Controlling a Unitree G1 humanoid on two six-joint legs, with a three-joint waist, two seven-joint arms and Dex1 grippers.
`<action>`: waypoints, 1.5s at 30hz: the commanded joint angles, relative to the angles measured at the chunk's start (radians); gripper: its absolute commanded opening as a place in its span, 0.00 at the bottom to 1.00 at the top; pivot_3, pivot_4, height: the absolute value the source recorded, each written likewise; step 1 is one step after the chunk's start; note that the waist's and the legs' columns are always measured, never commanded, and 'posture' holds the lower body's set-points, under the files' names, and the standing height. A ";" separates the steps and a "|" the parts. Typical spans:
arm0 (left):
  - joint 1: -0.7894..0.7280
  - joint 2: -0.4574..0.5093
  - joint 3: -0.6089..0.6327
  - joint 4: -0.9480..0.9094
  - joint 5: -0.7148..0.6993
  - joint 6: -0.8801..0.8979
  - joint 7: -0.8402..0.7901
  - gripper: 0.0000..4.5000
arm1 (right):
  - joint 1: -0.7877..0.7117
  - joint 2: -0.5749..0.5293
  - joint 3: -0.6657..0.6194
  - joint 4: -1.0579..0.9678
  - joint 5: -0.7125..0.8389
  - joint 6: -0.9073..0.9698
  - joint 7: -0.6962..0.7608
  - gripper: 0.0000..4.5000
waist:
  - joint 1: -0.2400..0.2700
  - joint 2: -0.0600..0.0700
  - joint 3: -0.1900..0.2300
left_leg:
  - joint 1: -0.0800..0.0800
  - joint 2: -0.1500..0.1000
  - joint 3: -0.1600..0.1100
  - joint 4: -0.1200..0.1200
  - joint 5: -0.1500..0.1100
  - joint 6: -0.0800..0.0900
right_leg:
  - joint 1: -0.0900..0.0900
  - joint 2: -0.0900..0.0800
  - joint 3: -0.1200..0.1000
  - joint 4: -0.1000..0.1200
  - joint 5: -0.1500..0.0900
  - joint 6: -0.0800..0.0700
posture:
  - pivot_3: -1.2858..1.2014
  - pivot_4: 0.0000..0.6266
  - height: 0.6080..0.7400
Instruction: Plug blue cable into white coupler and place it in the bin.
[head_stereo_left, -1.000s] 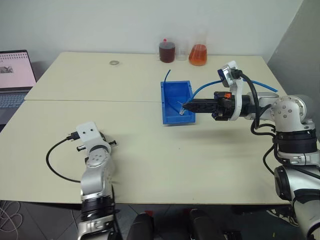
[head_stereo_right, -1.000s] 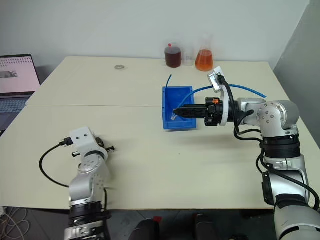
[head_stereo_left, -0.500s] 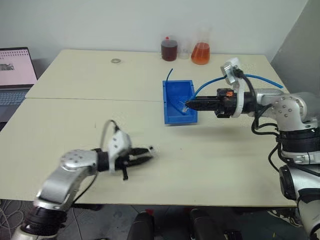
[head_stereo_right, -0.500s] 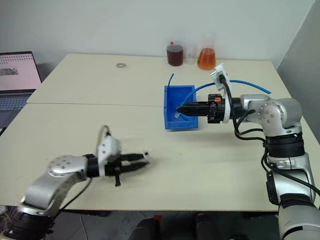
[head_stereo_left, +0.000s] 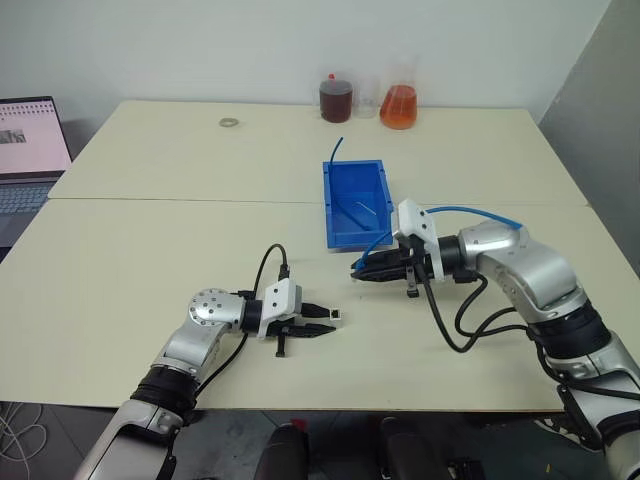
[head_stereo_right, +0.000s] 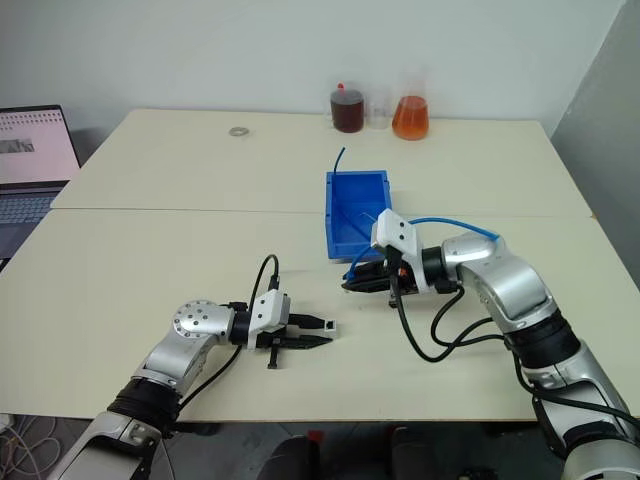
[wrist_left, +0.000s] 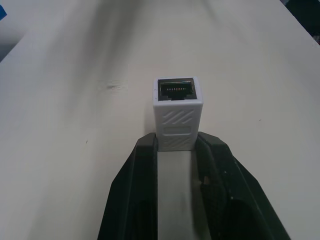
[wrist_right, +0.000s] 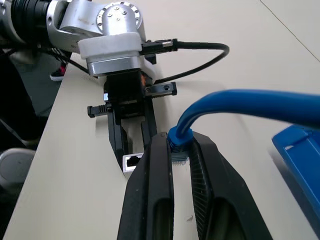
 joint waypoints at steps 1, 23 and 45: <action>-0.009 -0.003 0.005 0.055 0.036 -0.023 0.002 0.17 | 0.021 0.017 0.004 -0.048 -0.017 -0.015 -0.010 0.04 | 0.000 0.000 0.000 | 0.001 0.000 0.000 0.000 0.000 0.000 | 0.000 0.000 0.000 0.001 0.000 0.000 | 0.52 0.24 1.00; 0.009 -0.013 0.014 0.049 0.024 0.054 0.027 0.17 | 0.074 0.127 0.084 -0.019 -0.137 -0.012 -0.087 0.04 | -0.001 0.000 0.000 | 0.007 0.000 0.001 0.000 0.001 0.001 | 0.002 0.001 0.002 0.010 0.000 0.000 | 0.52 0.24 1.00; 0.008 -0.017 0.027 0.030 0.022 0.082 0.027 0.17 | 0.075 0.138 0.144 0.047 -0.230 -0.053 -0.070 0.04 | -0.001 0.000 -0.002 | 0.008 0.000 0.000 0.000 0.001 0.001 | 0.003 0.001 0.002 0.010 0.000 0.000 | 0.52 0.24 1.00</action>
